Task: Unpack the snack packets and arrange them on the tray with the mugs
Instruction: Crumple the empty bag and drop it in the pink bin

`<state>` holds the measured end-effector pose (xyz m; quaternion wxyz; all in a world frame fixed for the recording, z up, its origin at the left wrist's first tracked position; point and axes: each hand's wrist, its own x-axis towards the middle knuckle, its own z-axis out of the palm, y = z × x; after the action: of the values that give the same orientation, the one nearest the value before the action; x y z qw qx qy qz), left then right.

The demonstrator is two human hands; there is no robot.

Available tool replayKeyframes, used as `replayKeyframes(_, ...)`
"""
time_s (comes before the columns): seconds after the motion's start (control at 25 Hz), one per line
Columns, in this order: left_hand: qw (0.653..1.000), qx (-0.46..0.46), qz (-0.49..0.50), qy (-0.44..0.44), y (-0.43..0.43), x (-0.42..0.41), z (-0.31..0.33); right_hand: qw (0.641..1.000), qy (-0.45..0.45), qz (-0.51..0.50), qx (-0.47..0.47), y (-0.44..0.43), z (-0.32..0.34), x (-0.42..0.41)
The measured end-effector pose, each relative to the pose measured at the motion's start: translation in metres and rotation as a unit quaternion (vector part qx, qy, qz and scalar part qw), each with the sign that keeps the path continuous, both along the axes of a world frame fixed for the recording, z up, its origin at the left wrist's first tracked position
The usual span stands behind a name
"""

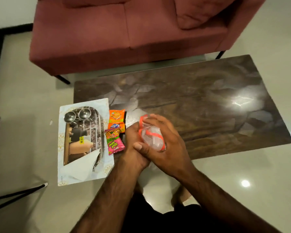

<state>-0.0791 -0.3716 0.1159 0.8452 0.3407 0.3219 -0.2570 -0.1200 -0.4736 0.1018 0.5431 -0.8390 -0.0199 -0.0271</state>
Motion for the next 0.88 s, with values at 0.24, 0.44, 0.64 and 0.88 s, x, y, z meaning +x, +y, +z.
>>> replayKeyframes(0.24, 0.991, 0.046, -0.125, -0.024, -0.105, -0.04, 0.008, 0.997, -0.048, -0.048, -0.024, -0.117, 0.027, -0.024)
replayKeyframes(0.44, 0.964, -0.09, -0.244, -0.049, -0.15, -0.058, 0.027, 0.991, -0.041, -0.119, -0.036, -0.165, 0.039, -0.033)
replayKeyframes(0.64, 0.95, -0.147, -0.269, -0.06, -0.171, -0.042, 0.03, 0.977, -0.02, -0.139, -0.162, -0.184, 0.043, -0.023)
replayKeyframes(0.88, 0.956, -0.005, -0.276, -0.102, -0.18, -0.011, 0.021, 0.99, 0.043, -0.029, -0.134, -0.199, 0.042, -0.002)
